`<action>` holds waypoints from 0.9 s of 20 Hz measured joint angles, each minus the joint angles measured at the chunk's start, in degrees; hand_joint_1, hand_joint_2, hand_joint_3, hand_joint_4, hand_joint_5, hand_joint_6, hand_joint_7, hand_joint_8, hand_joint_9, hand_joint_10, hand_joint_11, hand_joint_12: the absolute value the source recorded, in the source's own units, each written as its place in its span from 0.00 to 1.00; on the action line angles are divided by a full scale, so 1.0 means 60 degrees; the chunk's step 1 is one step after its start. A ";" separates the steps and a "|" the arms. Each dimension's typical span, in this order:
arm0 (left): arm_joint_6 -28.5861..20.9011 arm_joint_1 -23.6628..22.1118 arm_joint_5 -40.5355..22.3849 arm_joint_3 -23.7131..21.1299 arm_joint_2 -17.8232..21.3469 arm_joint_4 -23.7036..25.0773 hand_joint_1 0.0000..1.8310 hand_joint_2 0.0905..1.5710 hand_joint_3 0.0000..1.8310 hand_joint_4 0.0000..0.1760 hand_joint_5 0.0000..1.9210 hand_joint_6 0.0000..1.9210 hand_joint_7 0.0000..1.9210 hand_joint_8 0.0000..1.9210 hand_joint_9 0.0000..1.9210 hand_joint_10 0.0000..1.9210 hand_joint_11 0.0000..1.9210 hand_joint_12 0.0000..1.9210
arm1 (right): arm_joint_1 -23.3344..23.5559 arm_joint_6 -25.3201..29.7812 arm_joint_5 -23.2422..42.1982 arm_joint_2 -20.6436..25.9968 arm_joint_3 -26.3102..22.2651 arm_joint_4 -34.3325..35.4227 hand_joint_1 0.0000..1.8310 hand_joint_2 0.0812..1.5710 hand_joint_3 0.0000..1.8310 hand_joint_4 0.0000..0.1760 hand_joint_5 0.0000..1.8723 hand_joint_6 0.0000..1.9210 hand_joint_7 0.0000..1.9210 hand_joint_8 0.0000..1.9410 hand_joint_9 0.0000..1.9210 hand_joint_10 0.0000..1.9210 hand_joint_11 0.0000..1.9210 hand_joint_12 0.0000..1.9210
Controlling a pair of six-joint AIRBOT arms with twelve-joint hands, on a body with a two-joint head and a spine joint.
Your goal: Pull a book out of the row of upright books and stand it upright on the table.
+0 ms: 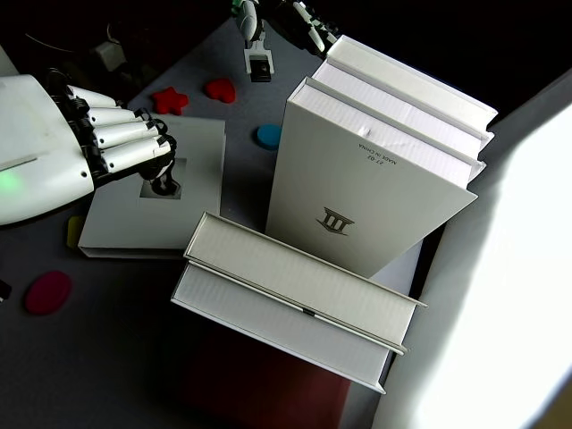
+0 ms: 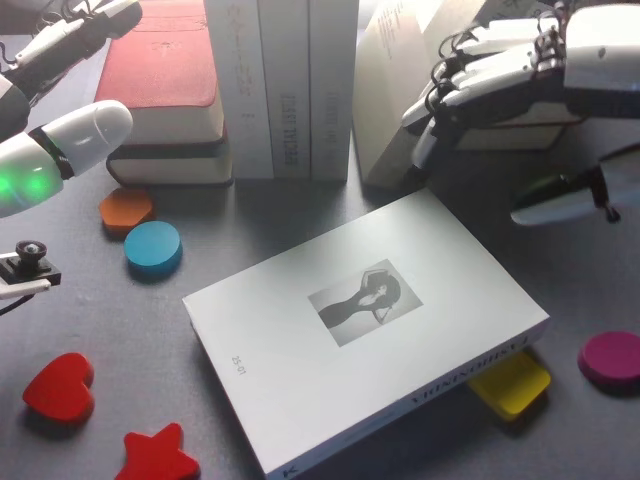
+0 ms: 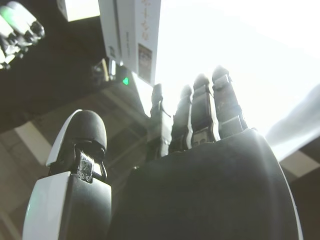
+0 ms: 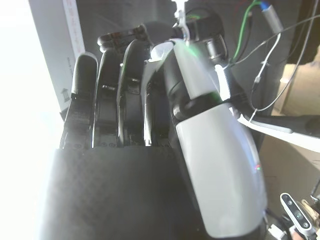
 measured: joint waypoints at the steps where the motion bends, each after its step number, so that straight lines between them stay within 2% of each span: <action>1: 0.0000 0.0000 0.0000 0.0000 0.0000 -0.0007 0.17 0.87 0.00 0.32 0.11 0.00 0.01 0.00 0.00 0.00 0.01 0.00 | -0.0018 -0.0226 -0.0015 0.0127 -0.0113 0.0127 0.52 0.71 0.00 0.00 0.10 0.29 0.13 0.05 0.00 0.31 0.00 0.76; 2: -0.0004 0.0011 -0.0022 -0.0004 0.0000 -0.0011 0.17 0.87 0.00 0.32 0.12 0.01 0.02 0.00 0.00 0.00 0.00 0.00 | -0.0062 -0.0514 0.0004 0.0288 -0.0248 0.0528 0.47 0.69 0.00 0.00 0.07 0.26 0.11 0.03 0.00 0.24 0.00 0.75; 3: -0.0004 0.0033 -0.0084 -0.0033 0.0000 -0.0051 0.19 0.86 0.00 0.27 0.12 0.01 0.02 0.00 0.00 0.00 0.00 0.00 | -0.0124 -0.0925 0.0040 0.0455 -0.0372 0.0976 0.41 0.70 0.00 0.00 0.03 0.20 0.09 0.01 0.01 0.28 0.00 0.74; 4: 0.0004 0.0080 -0.0157 -0.0069 0.0004 -0.0080 0.19 0.86 0.00 0.26 0.11 0.00 0.02 0.00 0.00 0.00 0.00 0.00 | -0.0248 -0.1304 0.0058 0.0583 -0.0474 0.1450 0.38 0.71 0.00 0.00 0.01 0.16 0.07 0.00 0.00 0.31 0.00 0.73; 5: 0.0015 0.0135 -0.0295 -0.0153 0.0004 -0.0178 0.18 0.86 0.00 0.27 0.09 0.00 0.01 0.00 0.00 0.00 0.00 0.00 | -0.0455 -0.1818 0.0076 0.0710 -0.0590 0.1960 0.35 0.73 0.01 0.16 0.00 0.07 0.01 0.00 0.00 0.23 0.00 0.61; 6: 0.0051 0.0157 -0.0328 -0.0182 0.0015 -0.0135 0.16 0.86 0.00 0.29 0.06 0.00 0.00 0.00 0.00 0.00 0.01 0.01 | -0.0692 -0.2386 0.0076 0.0816 -0.0703 0.2481 0.24 0.74 0.01 0.18 0.00 0.01 0.00 0.00 0.00 0.13 0.00 0.48; 7: 0.0091 0.0157 -0.0419 -0.0240 0.0033 -0.0160 0.15 0.86 0.00 0.30 0.03 0.00 0.00 0.00 0.00 0.00 0.01 0.01 | -0.1038 -0.3060 0.0149 0.0936 -0.0860 0.3337 0.13 0.80 0.02 0.00 0.00 0.00 0.00 0.00 0.00 0.07 0.00 0.44; 9: 0.0135 0.0157 -0.0590 -0.0339 0.0095 -0.0178 0.13 0.85 0.00 0.30 0.00 0.00 0.00 0.00 0.00 0.00 0.01 0.01 | -0.1661 -0.3850 0.0594 0.1020 -0.0903 0.4681 0.03 0.85 0.01 0.00 0.00 0.00 0.00 0.00 0.00 0.01 0.00 0.38; 10: 0.0146 0.0157 -0.0648 -0.0357 0.0113 -0.0182 0.13 0.85 0.00 0.31 0.00 0.00 0.00 0.00 0.00 0.00 0.01 0.02 | -0.1832 -0.4033 0.0696 0.1045 -0.0918 0.5027 0.02 0.84 0.00 0.00 0.00 0.00 0.00 0.00 0.00 0.00 0.00 0.11; 11: 0.0215 0.0160 -0.0790 -0.0379 0.0146 -0.0211 0.13 0.84 0.00 0.26 0.00 0.00 0.00 0.00 0.00 0.00 0.00 0.08 | -0.2269 -0.4444 0.1031 0.1078 -0.0954 0.5861 0.03 0.83 0.00 0.00 0.00 0.00 0.00 0.00 0.00 0.00 0.00 0.02; 14: 0.0270 0.0168 -0.1064 -0.0484 0.0149 -0.0379 0.14 0.84 0.00 0.25 0.00 0.00 0.00 0.00 0.00 0.00 0.00 0.11 | -0.3129 -0.5213 0.1887 0.1206 -0.1162 0.7264 0.03 0.83 0.00 0.00 0.00 0.00 0.00 0.00 0.00 0.00 0.00 0.00; 15: 0.0284 0.0222 -0.1151 -0.0495 0.0149 -0.0342 0.16 0.82 0.00 0.50 0.00 0.00 0.00 0.00 0.00 0.00 0.00 0.02 | -0.3483 -0.5599 0.2310 0.1253 -0.1286 0.7854 0.03 0.84 0.00 0.13 0.00 0.00 0.00 0.00 0.00 0.00 0.00 0.00; 16: 0.0288 0.0237 -0.1217 -0.0495 0.0146 -0.0353 0.12 0.83 0.00 0.43 0.00 0.00 0.00 0.00 0.00 0.00 0.00 0.00 | -0.3712 -0.5839 0.2612 0.1268 -0.1395 0.8320 0.01 0.83 0.00 0.18 0.00 0.00 0.00 0.00 0.00 0.00 0.00 0.00; 17: 0.0302 0.0237 -0.1282 -0.0495 0.0146 -0.0437 0.10 0.84 0.00 0.40 0.00 0.00 0.00 0.00 0.00 0.00 0.00 0.00 | -0.4116 -0.6062 0.3158 0.1271 -0.1504 0.8976 0.02 0.82 0.00 0.17 0.00 0.00 0.00 0.00 0.00 0.00 0.00 0.00; 18: 0.0299 0.0237 -0.1413 -0.0539 0.0149 -0.0506 0.09 0.84 0.00 0.44 0.00 0.00 0.00 0.00 0.00 0.00 0.00 0.00 | -0.4495 -0.6240 0.3690 0.1271 -0.1559 0.9431 0.01 0.83 0.00 0.12 0.00 0.00 0.00 0.00 0.00 0.00 0.00 0.00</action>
